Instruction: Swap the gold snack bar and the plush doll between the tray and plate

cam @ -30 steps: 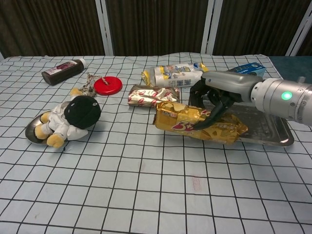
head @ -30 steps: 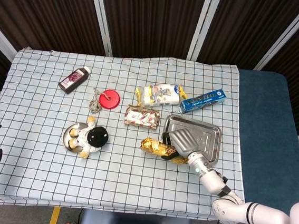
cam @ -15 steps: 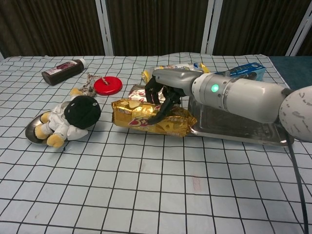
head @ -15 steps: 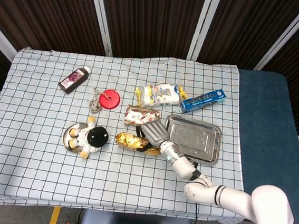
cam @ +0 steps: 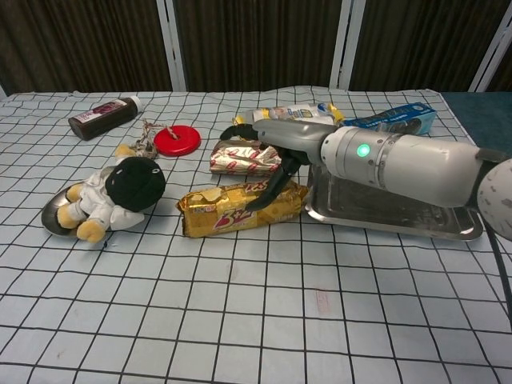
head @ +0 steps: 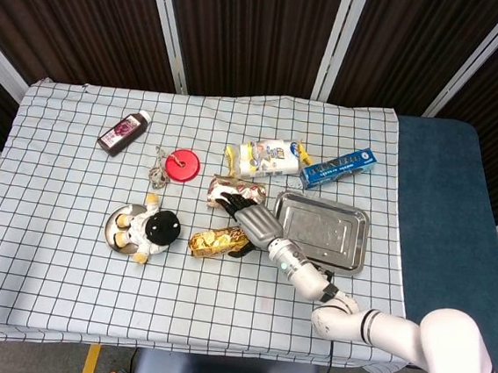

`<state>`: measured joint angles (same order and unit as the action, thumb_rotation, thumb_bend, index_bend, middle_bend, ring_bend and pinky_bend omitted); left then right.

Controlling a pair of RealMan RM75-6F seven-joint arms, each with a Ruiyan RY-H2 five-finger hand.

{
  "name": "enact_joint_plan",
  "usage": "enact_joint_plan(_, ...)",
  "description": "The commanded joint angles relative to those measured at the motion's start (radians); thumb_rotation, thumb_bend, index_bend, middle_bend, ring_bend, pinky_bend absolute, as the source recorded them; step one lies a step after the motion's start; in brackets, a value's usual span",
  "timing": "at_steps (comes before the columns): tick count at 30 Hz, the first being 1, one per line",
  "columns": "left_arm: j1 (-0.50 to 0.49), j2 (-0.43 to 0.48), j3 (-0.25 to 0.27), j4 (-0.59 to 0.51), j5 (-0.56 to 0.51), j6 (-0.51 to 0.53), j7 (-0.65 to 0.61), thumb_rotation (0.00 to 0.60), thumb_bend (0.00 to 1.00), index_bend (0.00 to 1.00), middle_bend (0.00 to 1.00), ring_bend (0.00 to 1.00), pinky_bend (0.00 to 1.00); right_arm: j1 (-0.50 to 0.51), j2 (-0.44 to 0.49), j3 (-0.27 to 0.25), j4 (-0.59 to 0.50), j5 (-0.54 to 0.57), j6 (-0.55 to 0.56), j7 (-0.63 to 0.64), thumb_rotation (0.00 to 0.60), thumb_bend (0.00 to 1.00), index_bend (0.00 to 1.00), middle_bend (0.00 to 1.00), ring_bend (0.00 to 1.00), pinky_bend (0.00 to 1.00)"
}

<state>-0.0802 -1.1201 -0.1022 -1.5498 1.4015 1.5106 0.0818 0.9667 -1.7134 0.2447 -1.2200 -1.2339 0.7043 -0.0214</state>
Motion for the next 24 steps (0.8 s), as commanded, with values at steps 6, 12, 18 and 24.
enact_joint_plan(6, -0.004, 0.000, 0.008, -0.004, 0.009, -0.010, 0.004, 0.600, 0.49, 0.14, 0.13, 0.02, 0.24, -0.163, 0.223, -0.077, -0.289, -0.054, 0.215, -0.098, 0.600, 0.13, 0.00, 0.00, 0.00, 0.15)
enact_joint_plan(12, -0.014, -0.010, 0.016, 0.000, 0.030, -0.020, 0.007, 0.600, 0.49, 0.14, 0.13, 0.02, 0.24, -0.394, 0.456, -0.178, -0.518, -0.018, 0.502, -0.306, 0.600, 0.13, 0.00, 0.00, 0.00, 0.15)
enact_joint_plan(18, -0.037, -0.037, 0.027, 0.010, 0.042, -0.055, 0.049, 0.600, 0.49, 0.14, 0.14, 0.02, 0.24, -0.590, 0.547, -0.248, -0.460, -0.171, 0.763, -0.137, 0.600, 0.12, 0.00, 0.00, 0.00, 0.15)
enact_joint_plan(24, -0.078, -0.053, 0.029, -0.016, 0.047, -0.110, 0.112, 0.600, 0.49, 0.13, 0.13, 0.02, 0.25, -0.711, 0.537, -0.259, -0.359, -0.225, 0.920, -0.076, 0.600, 0.07, 0.00, 0.00, 0.00, 0.14)
